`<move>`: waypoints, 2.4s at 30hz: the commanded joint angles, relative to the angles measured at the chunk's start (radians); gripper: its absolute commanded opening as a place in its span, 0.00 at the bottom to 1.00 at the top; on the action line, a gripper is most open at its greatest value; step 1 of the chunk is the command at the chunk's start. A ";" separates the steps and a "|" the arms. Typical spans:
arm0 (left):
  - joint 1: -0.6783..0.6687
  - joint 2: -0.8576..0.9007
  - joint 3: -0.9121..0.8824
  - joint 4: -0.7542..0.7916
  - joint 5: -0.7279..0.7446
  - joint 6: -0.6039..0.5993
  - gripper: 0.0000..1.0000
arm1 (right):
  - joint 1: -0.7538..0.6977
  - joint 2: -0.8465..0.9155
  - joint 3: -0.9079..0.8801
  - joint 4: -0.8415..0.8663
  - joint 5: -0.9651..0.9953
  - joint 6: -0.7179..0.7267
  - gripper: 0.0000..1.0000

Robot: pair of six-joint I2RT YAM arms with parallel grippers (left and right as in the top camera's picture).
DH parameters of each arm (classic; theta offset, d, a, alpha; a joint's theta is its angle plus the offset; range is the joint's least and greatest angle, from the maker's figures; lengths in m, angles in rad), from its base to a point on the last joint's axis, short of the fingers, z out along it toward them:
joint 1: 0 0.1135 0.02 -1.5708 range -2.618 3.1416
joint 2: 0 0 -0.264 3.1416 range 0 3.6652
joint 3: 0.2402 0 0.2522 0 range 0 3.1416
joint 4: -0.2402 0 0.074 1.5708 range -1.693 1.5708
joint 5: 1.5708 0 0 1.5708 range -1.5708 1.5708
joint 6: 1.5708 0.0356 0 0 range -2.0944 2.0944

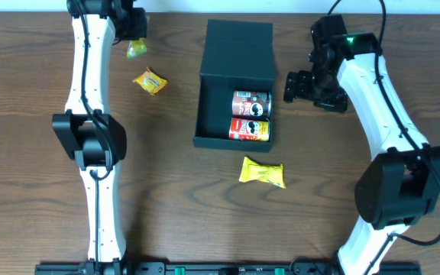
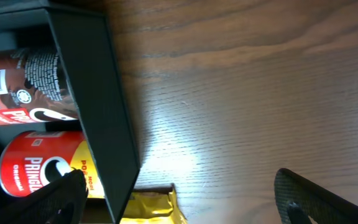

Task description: Pack container

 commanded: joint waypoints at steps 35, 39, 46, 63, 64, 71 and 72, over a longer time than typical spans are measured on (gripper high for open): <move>-0.390 0.014 0.147 -0.479 0.033 -0.196 0.06 | -0.071 -0.018 -0.009 -0.013 -0.045 -0.002 0.98; -0.449 0.014 0.144 -0.479 -0.093 -0.225 0.06 | -0.071 -0.018 -0.009 -0.013 -0.045 -0.002 0.98; -0.496 0.015 0.133 -0.479 -0.249 -0.385 0.07 | -0.071 -0.018 -0.009 -0.013 -0.045 -0.003 0.98; -0.505 0.015 0.133 -0.479 -0.172 -0.438 0.13 | -0.071 -0.018 -0.009 -0.013 -0.044 -0.013 0.99; -0.505 0.015 0.133 -0.479 -0.187 -0.438 0.13 | -0.071 -0.018 -0.009 -0.013 -0.044 -0.013 0.99; -0.485 -0.039 0.200 -0.457 -0.273 -0.341 0.56 | -0.076 -0.018 -0.009 -0.012 -0.044 -0.013 0.99; -0.480 -0.065 0.235 -0.444 -0.274 -0.312 0.73 | -0.078 -0.019 -0.009 -0.013 -0.045 -0.013 0.96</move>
